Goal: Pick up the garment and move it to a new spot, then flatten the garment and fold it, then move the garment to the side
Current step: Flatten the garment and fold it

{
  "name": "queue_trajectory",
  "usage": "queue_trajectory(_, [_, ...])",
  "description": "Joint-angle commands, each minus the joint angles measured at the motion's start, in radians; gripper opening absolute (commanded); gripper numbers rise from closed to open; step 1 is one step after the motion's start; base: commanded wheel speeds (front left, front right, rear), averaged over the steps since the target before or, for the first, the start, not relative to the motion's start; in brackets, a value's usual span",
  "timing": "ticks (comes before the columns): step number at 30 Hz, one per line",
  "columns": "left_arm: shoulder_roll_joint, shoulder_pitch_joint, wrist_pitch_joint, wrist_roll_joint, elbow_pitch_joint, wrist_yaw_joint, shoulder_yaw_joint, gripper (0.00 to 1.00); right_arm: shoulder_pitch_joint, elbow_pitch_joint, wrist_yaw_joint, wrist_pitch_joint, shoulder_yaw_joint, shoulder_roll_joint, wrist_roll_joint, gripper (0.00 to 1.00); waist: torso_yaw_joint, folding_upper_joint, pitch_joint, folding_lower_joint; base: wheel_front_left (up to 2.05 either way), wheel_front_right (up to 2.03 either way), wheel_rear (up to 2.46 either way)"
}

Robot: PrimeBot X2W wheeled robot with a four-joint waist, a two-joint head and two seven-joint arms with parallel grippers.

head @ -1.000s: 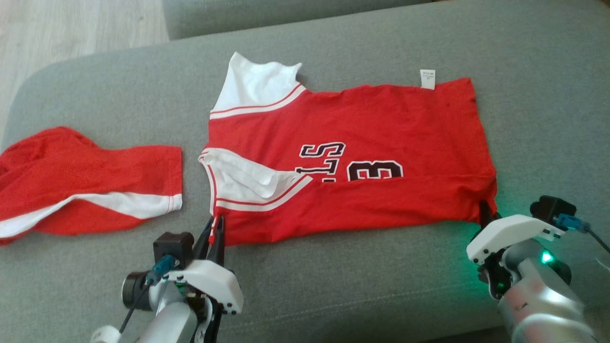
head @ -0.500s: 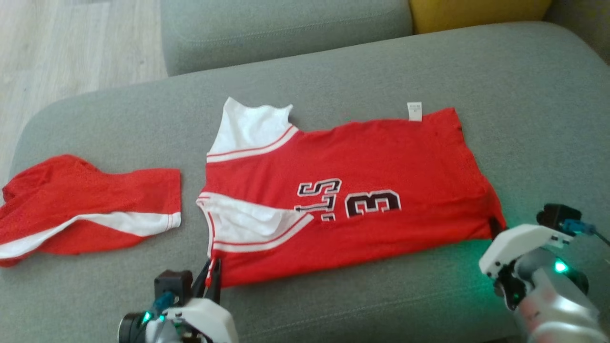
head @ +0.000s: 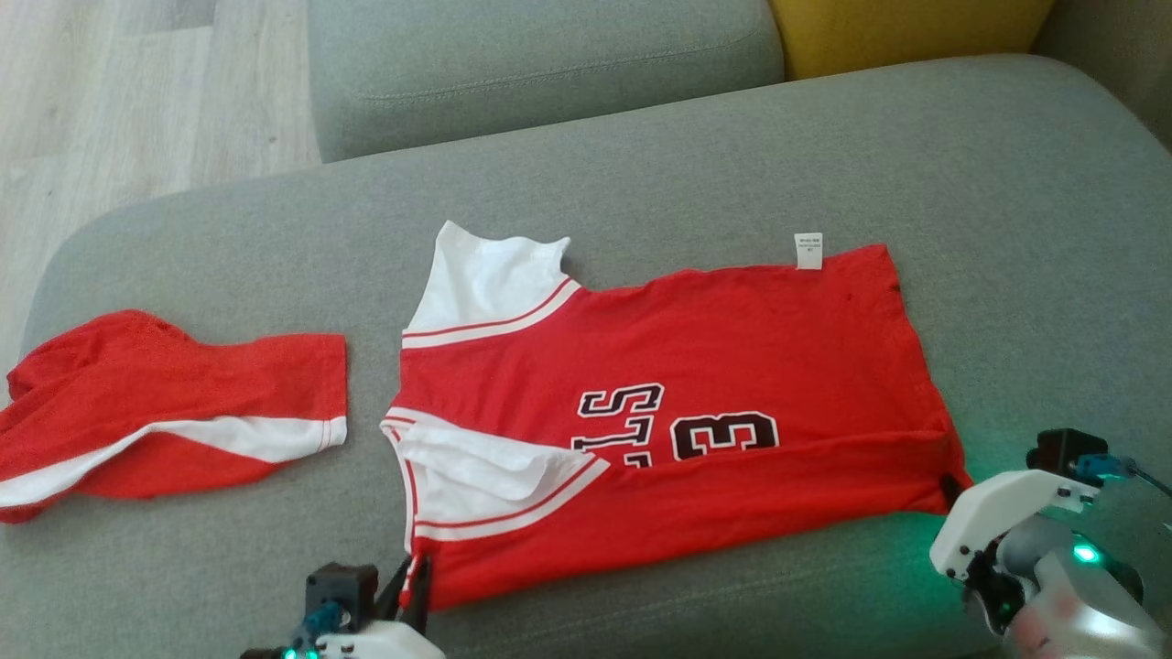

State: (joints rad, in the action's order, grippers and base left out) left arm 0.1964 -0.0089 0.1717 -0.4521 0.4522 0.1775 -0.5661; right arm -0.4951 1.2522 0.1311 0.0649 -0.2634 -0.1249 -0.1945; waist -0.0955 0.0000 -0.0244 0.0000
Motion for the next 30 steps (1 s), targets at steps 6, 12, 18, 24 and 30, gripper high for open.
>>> queue_trajectory(6, [0.022, -0.031, 0.024, -0.007, -0.055, 0.012, 0.036, 1.00, 0.018, -0.096, 0.000, -0.003, 0.005, -0.007, 0.001, 1.00, -0.004, 0.0000, -0.001, 0.0000, 0.00, 0.00, 0.00])
queue_trajectory(12, [0.015, -0.043, 0.072, -0.009, -0.110, 0.039, 0.087, 1.00, 0.042, -0.220, 0.000, 0.033, 0.010, 0.008, 0.010, 1.00, -0.004, 0.0000, -0.006, 0.0000, 0.00, 0.00, 0.00])
queue_trajectory(18, [-0.007, -0.054, 0.089, 0.040, -0.287, 0.020, 0.184, 1.00, 0.116, -0.491, 0.000, 0.101, 0.130, 0.036, 0.026, 1.00, -0.010, 0.0000, -0.001, 0.0000, 0.00, 0.00, 0.00])
queue_trajectory(24, [-0.063, -0.010, 0.090, 0.149, -0.432, -0.019, 0.306, 1.00, 0.262, -0.805, 0.000, 0.147, 0.236, 0.054, 0.016, 1.00, -0.018, 0.0000, 0.010, 0.0000, 0.00, 0.00, 0.00])
queue_trajectory(30, [-0.104, 0.015, 0.090, 0.207, -0.405, -0.061, 0.361, 1.00, 0.382, -0.997, 0.000, 0.154, 0.278, 0.070, 0.019, 1.00, -0.042, 0.0000, 0.027, 0.0000, 0.00, 0.00, 0.00])
